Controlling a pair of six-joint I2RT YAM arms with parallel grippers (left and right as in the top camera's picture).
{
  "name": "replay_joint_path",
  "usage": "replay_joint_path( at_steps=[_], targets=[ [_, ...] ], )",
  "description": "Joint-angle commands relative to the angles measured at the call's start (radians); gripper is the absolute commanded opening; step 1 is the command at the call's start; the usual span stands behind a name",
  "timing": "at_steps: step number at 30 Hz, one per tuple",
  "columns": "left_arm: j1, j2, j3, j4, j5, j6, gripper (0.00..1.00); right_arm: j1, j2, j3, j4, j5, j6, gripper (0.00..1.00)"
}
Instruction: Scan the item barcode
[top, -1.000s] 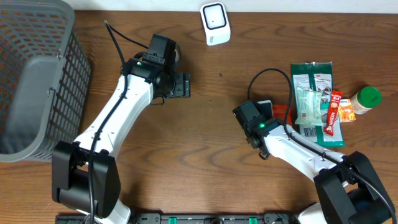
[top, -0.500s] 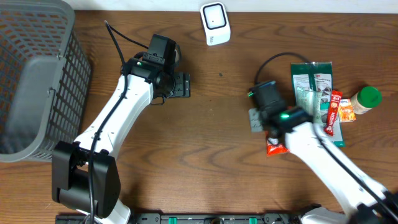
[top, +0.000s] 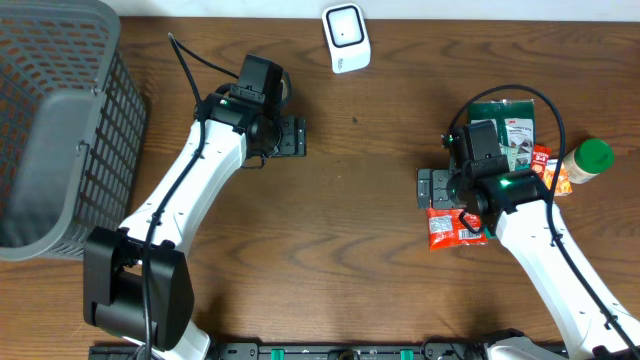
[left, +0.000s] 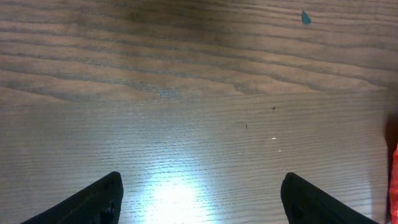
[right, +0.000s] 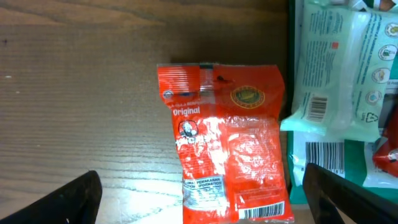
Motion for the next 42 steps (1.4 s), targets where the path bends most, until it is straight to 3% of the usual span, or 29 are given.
replay_joint_path(
  at_steps=[1, 31, 38, 42],
  targets=[
    [0.004, 0.003, 0.004, -0.003, -0.013, 0.002, 0.81, -0.011, 0.0, 0.004, 0.002, -0.003, -0.003, 0.99],
    [0.004, 0.003, 0.004, -0.003, -0.013, 0.002, 0.81, -0.011, -0.007, -0.001, 0.001, -0.003, -0.003, 0.99],
    [0.004, 0.003, 0.004, -0.003, -0.013, 0.002, 0.81, -0.012, -0.156, -0.018, 0.026, 0.063, -0.003, 0.99],
    [0.004, 0.003, 0.004, -0.003, -0.013, 0.002, 0.81, -0.013, -0.289, -0.02, 0.167, 0.085, -0.026, 0.99]
  ],
)
